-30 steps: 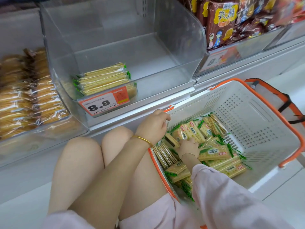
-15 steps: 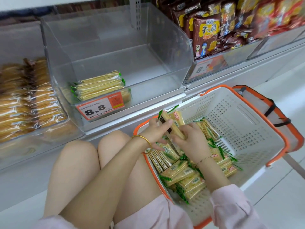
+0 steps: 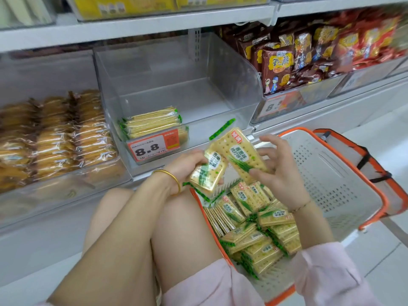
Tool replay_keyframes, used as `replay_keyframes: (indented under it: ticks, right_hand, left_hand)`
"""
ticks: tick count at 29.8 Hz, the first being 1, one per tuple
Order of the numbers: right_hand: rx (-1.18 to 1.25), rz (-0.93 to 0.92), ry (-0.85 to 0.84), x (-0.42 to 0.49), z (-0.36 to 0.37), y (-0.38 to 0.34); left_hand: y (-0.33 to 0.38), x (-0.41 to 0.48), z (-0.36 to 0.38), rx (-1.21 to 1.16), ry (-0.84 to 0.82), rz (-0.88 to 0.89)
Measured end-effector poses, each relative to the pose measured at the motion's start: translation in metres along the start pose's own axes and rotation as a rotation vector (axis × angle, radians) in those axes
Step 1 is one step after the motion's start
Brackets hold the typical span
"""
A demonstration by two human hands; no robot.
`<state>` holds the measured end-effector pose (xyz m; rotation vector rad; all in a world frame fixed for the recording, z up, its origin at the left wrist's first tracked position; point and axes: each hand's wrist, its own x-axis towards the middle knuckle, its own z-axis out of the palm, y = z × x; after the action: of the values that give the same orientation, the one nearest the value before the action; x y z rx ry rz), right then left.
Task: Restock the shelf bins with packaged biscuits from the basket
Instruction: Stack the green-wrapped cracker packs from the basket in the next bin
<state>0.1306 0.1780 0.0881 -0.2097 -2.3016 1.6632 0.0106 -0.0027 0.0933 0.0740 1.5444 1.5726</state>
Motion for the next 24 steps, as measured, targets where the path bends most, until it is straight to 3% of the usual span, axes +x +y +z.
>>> replay_keyframes:
  ticks: [5,10,16,24]
  right_hand:
    - [0.217,-0.053,-0.226,0.015,-0.020,-0.019]
    - [0.336,-0.024,-0.278,0.037,-0.032,-0.035]
    - [0.409,0.067,-0.122,0.042,0.001,-0.035]
    - [0.713,0.162,0.124,0.026,0.045,-0.029]
  left_hand:
    - [0.015,-0.015,-0.022,0.211,-0.019,0.001]
    - [0.026,-0.034,-0.034,0.102,-0.190,-0.070]
    - [0.030,-0.037,-0.027,-0.156,-0.110,0.180]
    - [0.028,-0.040,-0.010,-0.155,-0.144,0.305]
